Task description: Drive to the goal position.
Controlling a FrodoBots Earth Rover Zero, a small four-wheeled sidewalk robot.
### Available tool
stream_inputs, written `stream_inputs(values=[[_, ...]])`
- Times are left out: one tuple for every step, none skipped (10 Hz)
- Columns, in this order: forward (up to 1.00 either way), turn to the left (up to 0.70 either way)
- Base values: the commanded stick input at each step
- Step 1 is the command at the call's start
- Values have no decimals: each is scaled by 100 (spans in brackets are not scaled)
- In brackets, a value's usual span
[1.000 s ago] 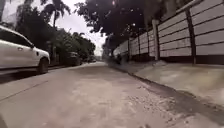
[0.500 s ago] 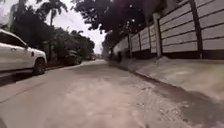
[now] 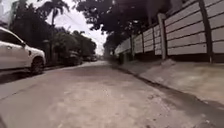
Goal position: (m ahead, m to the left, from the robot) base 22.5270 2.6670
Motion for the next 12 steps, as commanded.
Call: stream_inputs(values=[[70,0],[70,0],[70,0],[70,0],[70,0],[70,0],[70,0],[70,0],[70,0],[70,0],[70,0],[70,0]])
